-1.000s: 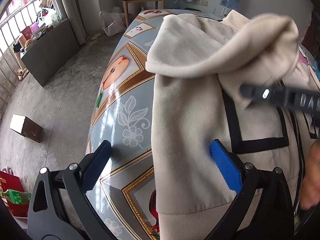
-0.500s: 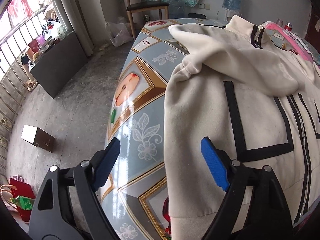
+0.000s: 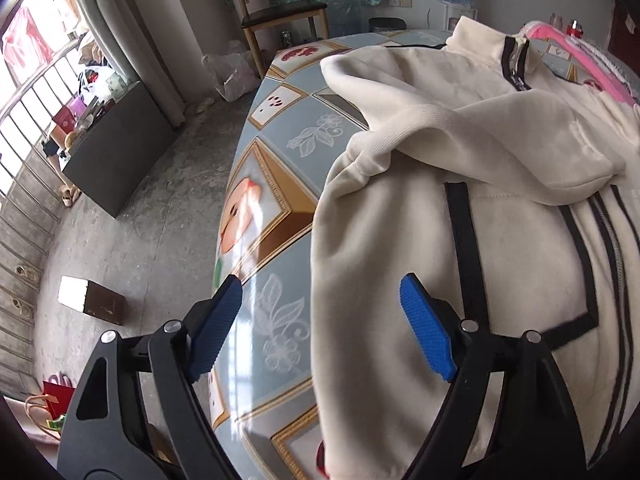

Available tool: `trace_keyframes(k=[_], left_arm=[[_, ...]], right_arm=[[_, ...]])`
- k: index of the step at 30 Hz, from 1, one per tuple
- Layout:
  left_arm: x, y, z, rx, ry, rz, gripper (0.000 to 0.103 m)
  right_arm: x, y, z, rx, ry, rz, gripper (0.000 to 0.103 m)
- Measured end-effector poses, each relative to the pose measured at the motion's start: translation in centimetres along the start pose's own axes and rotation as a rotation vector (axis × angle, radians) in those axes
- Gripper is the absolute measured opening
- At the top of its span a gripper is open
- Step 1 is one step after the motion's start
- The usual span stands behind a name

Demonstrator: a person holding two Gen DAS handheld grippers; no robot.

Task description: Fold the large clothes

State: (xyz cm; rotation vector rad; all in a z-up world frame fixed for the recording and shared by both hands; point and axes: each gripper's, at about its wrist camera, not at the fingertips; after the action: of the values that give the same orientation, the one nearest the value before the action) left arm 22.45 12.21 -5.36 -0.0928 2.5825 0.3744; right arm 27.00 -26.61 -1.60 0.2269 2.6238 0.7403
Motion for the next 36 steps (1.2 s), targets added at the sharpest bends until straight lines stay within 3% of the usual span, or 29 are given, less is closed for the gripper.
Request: trace_keyframes(k=[2, 4, 6, 8, 11, 15, 17, 20, 23, 26, 29, 32, 36], left_arm=[[-0.6, -0.6, 0.5, -0.020, -0.001, 0.013, 0.072], [-1.1, -1.0, 0.9, -0.036, -0.006, 0.015, 0.071], [-1.4, -1.0, 1.1, -0.034, -0.009, 0.013, 0.071], [-1.5, -0.9, 1.2, -0.036, -0.012, 0.017, 0.071], [-2.1, -1.0, 1.6, -0.041, -0.019, 0.033, 0.071], [-3.0, -1.1, 2.2, -0.079, -0.029, 0.054, 0.070], [-3.6, -1.1, 2.5, -0.093, -0.030, 0.054, 0.069], [-4.0, -0.7, 2.9, -0.098, -0.032, 0.037, 0.069], [-4.1, -0.5, 3.1, -0.095, -0.034, 0.015, 0.069], [-4.0, -0.7, 3.1, -0.093, -0.044, 0.003, 0.067], [-3.9, -0.7, 3.2, -0.084, -0.044, 0.004, 0.064], [-3.7, -0.4, 2.8, -0.073, -0.042, 0.002, 0.062], [-2.9, 0.6, 1.3, -0.023, -0.052, -0.018, 0.062]], right_arm=[[-1.4, -1.6, 2.1, 0.024, 0.020, 0.033, 0.042], [-2.5, -1.3, 4.3, 0.067, 0.064, 0.011, 0.034], [-2.6, 0.0, 5.6, 0.090, 0.095, -0.057, 0.023], [-2.7, 1.6, 6.7, 0.103, 0.140, -0.115, 0.004], [-3.9, 4.0, 5.2, 0.110, 0.091, -0.170, 0.003], [-7.0, 6.9, -2.7, -0.037, -0.122, -0.150, 0.003], [-7.1, 8.2, -6.7, -0.077, -0.220, -0.177, 0.003], [-5.6, 7.4, -11.2, -0.036, -0.310, -0.184, 0.003], [-4.2, 2.5, -9.8, 0.017, -0.246, -0.092, 0.003], [-2.3, -3.9, -5.1, 0.098, -0.099, 0.060, 0.003], [-2.2, -4.9, -4.6, 0.065, -0.124, 0.087, 0.003], [-3.9, -3.4, -6.6, 0.014, -0.185, 0.056, 0.003], [-5.2, -3.1, -6.5, 0.107, -0.189, 0.015, 0.003]])
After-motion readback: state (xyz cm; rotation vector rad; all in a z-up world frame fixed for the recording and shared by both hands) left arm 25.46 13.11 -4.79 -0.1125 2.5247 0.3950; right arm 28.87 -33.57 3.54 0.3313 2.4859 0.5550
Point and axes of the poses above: each gripper's, at about its wrist camera, not at the fingertips, and z roughly the way its jaws point, y to its left, x to its underside, and after that the axes turned 5 degrees about -x, right-handed
